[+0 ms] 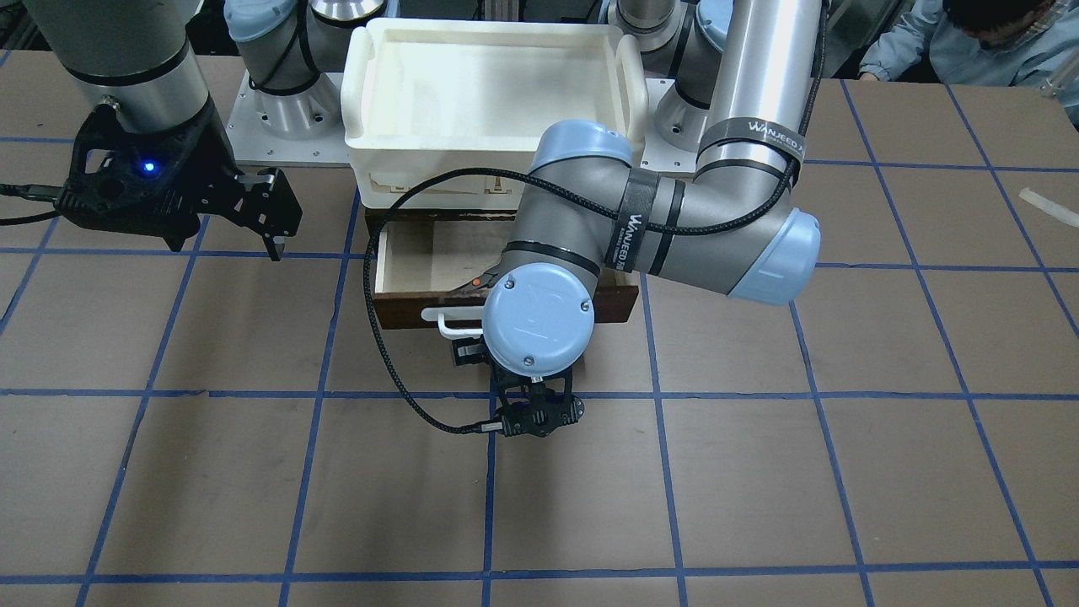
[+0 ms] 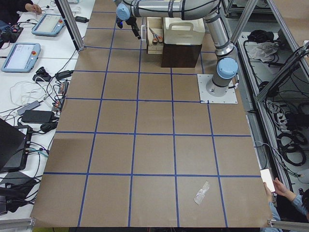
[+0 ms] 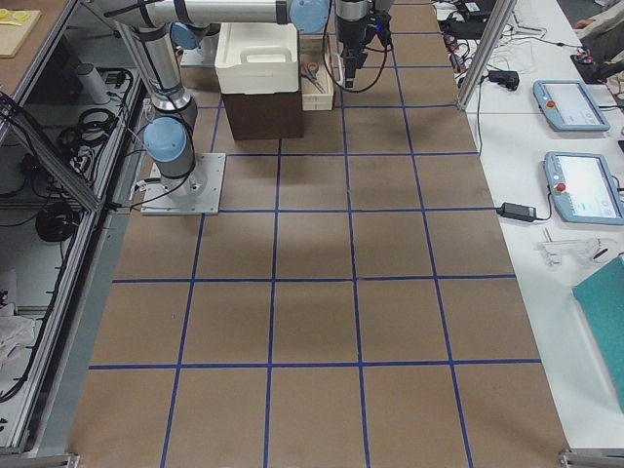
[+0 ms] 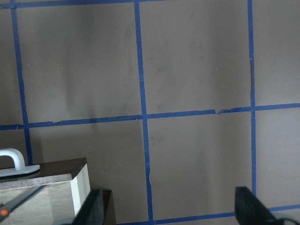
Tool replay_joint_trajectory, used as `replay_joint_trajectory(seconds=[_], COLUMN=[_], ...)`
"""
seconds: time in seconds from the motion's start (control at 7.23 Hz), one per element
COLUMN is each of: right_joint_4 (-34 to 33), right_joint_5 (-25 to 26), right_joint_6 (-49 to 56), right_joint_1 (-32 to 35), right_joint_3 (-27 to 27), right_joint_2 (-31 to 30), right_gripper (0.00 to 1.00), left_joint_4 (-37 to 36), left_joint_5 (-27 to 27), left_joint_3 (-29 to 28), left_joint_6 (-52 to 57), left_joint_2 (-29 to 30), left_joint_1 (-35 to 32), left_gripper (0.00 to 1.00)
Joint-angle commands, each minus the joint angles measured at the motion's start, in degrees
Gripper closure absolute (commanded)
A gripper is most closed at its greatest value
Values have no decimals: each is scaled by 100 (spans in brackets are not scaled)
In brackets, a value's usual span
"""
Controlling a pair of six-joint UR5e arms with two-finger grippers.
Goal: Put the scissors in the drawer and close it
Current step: 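Push the drawer front with the left gripper to slide it shut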
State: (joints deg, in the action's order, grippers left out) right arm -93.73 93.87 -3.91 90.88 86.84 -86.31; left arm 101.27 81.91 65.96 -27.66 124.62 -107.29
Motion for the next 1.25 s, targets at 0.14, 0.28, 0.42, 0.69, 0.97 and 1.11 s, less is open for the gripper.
replay_joint_trajectory(seconds=[0.14,0.28,0.42,0.69,0.97,1.11], right_joint_4=[4,12,13,13,13,13], right_joint_5=[0,0,0,0,0,0], right_joint_6=[-4,5,5,5,5,5], right_joint_1=[0,0,0,0,0,0], right_joint_3=[0,0,0,0,0,0], right_joint_2=[-9,0,-9,0,0,0], right_gripper=[0,0,0,0,0,0], left_joint_4=[226,252,435,1024,1000,1008], left_joint_5=[-17,-43,-139,-158,-210,-271], left_joint_3=[652,811,952,1233,1472,1516], left_joint_6=[6,6,-3,15,-3,-29], left_joint_2=[-480,-604,-692,-999,-1176,-1168], left_joint_1=[-29,-29,-29,-37,-20,-2], left_gripper=[0,0,0,0,0,0])
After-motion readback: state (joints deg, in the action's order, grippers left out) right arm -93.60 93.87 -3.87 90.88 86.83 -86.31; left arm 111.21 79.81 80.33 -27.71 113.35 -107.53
